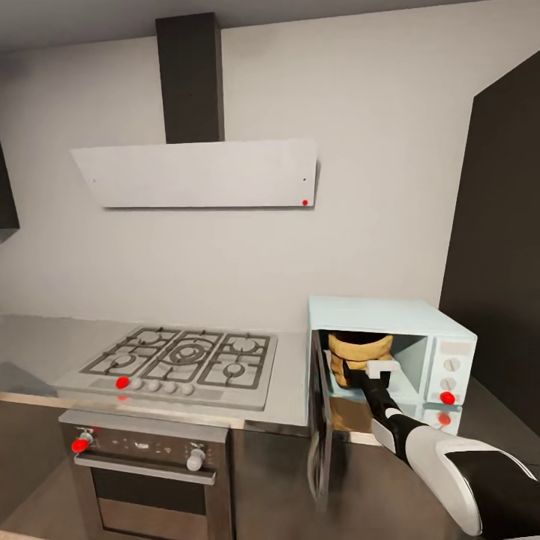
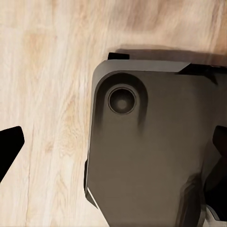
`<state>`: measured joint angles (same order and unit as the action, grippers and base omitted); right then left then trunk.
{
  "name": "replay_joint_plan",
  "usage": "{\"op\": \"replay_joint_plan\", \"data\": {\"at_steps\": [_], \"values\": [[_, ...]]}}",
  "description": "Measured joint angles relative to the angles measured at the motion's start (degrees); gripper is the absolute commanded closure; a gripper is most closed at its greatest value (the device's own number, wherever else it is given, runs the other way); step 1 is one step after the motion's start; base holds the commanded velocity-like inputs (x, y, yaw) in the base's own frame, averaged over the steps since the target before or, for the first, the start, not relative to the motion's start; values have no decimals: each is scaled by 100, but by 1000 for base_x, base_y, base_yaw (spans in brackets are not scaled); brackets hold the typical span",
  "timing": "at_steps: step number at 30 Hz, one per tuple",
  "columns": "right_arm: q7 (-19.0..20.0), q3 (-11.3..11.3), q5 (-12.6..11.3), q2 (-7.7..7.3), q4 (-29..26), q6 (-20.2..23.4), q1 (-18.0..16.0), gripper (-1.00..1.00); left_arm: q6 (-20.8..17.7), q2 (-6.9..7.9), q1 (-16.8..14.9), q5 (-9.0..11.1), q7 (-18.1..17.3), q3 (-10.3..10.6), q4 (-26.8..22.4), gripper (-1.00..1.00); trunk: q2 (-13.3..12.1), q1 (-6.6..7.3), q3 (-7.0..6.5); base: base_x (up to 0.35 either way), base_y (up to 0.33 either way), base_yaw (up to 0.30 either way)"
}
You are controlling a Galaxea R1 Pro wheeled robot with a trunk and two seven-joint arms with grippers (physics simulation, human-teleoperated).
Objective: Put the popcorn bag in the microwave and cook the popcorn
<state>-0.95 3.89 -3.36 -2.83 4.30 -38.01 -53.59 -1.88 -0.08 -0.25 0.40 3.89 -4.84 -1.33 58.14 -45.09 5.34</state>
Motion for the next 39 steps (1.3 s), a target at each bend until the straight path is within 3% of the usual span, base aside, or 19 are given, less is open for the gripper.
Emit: {"op": "replay_joint_plan", "data": {"at_steps": [39], "values": [[0, 5, 0, 2, -1, 0, 0, -100, 35, 0, 0, 0, -1, 0, -1, -100, -1, 1, 0, 63, -18, 0]]}}
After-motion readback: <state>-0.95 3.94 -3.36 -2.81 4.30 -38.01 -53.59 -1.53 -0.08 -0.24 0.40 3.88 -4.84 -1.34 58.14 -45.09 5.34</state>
